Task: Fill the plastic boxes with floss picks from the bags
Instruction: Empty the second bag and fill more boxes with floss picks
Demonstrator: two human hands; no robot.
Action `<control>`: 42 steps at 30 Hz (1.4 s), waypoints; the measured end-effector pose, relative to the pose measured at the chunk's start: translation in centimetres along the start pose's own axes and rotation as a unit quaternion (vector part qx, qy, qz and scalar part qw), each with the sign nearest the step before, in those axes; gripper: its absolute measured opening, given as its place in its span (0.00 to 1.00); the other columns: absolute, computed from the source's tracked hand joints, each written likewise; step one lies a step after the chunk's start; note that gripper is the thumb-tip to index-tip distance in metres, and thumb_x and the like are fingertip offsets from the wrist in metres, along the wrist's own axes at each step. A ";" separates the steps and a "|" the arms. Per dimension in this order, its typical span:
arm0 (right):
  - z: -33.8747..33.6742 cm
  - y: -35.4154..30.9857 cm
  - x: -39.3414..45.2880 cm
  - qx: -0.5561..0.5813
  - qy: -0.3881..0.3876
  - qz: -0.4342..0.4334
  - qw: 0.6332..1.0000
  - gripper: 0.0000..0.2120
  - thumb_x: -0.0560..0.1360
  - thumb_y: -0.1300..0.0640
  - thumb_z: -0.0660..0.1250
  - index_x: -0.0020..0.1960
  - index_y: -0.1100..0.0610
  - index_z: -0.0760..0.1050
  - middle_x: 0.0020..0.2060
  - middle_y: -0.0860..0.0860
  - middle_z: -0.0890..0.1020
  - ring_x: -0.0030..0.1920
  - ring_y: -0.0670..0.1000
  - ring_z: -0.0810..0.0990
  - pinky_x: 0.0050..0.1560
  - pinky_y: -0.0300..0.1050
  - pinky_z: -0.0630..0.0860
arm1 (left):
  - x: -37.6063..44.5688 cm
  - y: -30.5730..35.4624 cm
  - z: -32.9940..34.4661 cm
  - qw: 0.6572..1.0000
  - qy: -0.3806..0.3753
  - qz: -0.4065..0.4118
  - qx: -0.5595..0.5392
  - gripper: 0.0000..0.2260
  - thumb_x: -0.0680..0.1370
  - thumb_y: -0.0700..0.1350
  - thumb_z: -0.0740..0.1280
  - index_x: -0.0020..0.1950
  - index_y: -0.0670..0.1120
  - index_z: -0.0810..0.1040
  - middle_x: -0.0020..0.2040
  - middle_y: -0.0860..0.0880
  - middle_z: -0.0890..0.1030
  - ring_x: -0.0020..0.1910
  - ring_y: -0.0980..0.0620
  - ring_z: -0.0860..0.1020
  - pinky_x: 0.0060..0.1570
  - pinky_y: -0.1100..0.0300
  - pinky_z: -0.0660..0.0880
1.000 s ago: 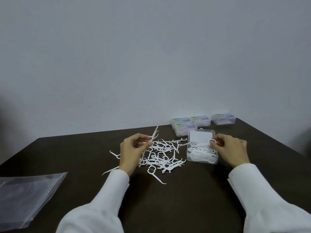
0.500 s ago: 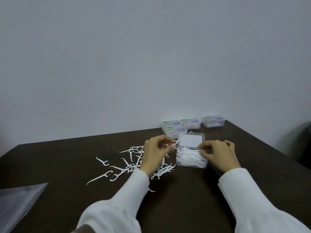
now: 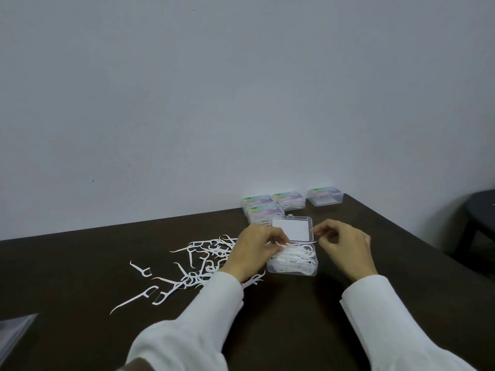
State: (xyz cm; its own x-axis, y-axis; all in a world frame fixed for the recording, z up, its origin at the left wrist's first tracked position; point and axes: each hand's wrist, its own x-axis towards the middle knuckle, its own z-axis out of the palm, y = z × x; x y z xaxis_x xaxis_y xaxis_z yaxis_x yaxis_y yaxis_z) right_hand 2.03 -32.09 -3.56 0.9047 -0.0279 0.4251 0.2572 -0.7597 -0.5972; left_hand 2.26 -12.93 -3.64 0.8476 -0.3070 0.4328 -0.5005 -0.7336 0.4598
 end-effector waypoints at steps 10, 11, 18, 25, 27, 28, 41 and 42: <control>0.7 -0.2 0.0 0.050 -0.107 -0.062 0.991 0.03 0.70 0.46 0.70 0.39 0.39 0.77 0.38 0.35 0.80 0.42 0.41 0.79 0.61 0.55 0.72 | 0.1 -1.0 -0.6 0.999 -0.003 -0.028 -0.015 0.08 0.71 0.41 0.73 0.50 0.49 0.83 0.43 0.54 0.84 0.42 0.59 0.79 0.49 0.62 0.75; 0.7 -0.3 -0.1 0.033 -0.121 -0.071 0.990 0.03 0.69 0.44 0.71 0.38 0.39 0.77 0.39 0.36 0.80 0.43 0.41 0.78 0.62 0.54 0.70 | 0.0 -1.1 -0.5 0.999 0.000 -0.028 -0.022 0.08 0.71 0.41 0.73 0.49 0.49 0.83 0.42 0.54 0.84 0.42 0.59 0.79 0.48 0.62 0.75; 0.8 -0.1 -0.1 -0.051 -0.124 -0.099 0.986 0.05 0.72 0.48 0.70 0.39 0.39 0.76 0.41 0.38 0.80 0.44 0.42 0.76 0.65 0.50 0.64 | 0.2 -2.1 -0.9 0.998 0.021 -0.048 -0.042 0.06 0.71 0.41 0.73 0.46 0.50 0.83 0.39 0.56 0.83 0.40 0.62 0.79 0.47 0.64 0.76; 1.1 0.0 0.1 -0.072 -0.123 -0.114 0.983 0.03 0.73 0.50 0.68 0.46 0.41 0.79 0.48 0.40 0.78 0.48 0.40 0.71 0.67 0.47 0.61 | -0.5 -4.4 -2.0 0.993 0.000 -0.116 0.034 0.08 0.73 0.42 0.70 0.48 0.54 0.83 0.40 0.58 0.82 0.43 0.61 0.79 0.51 0.59 0.76; 1.3 0.2 0.2 -0.049 -0.088 -0.113 0.989 0.05 0.73 0.50 0.68 0.48 0.42 0.78 0.50 0.40 0.78 0.50 0.41 0.72 0.67 0.50 0.63 | -0.5 -4.6 -2.0 0.991 -0.011 -0.119 0.052 0.10 0.73 0.42 0.68 0.50 0.55 0.83 0.45 0.58 0.83 0.46 0.61 0.78 0.54 0.59 0.74; 1.3 0.3 0.2 -0.038 -0.076 -0.108 0.990 0.06 0.73 0.49 0.68 0.50 0.42 0.78 0.50 0.41 0.78 0.50 0.41 0.72 0.67 0.51 0.63 | -0.5 -4.5 -1.9 0.993 -0.018 -0.115 0.033 0.11 0.73 0.41 0.68 0.50 0.55 0.83 0.47 0.58 0.83 0.48 0.61 0.78 0.56 0.59 0.74; 0.9 -0.1 0.1 -0.060 -0.165 -0.069 0.982 0.05 0.74 0.52 0.67 0.47 0.41 0.76 0.54 0.43 0.80 0.57 0.43 0.73 0.73 0.54 0.46 | -0.5 -2.7 -0.5 0.992 -0.007 -0.082 -0.091 0.08 0.72 0.50 0.73 0.50 0.53 0.83 0.45 0.58 0.79 0.49 0.62 0.74 0.50 0.62 0.70; 0.8 -0.2 0.1 -0.054 -0.166 -0.067 0.982 0.06 0.74 0.53 0.67 0.45 0.41 0.75 0.53 0.43 0.80 0.55 0.42 0.73 0.73 0.54 0.45 | -0.5 -2.7 -0.4 0.994 -0.011 -0.078 -0.072 0.09 0.73 0.51 0.72 0.52 0.55 0.82 0.48 0.57 0.78 0.52 0.59 0.73 0.53 0.59 0.69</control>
State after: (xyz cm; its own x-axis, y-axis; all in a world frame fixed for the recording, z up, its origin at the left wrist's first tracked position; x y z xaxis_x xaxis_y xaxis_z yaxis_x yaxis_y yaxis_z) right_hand 2.38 -31.41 -3.98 0.9304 0.2781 0.2389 0.3613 -0.8065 -0.4681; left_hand 3.12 -10.60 -4.77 0.9200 -0.2111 0.3303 -0.3811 -0.6792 0.6273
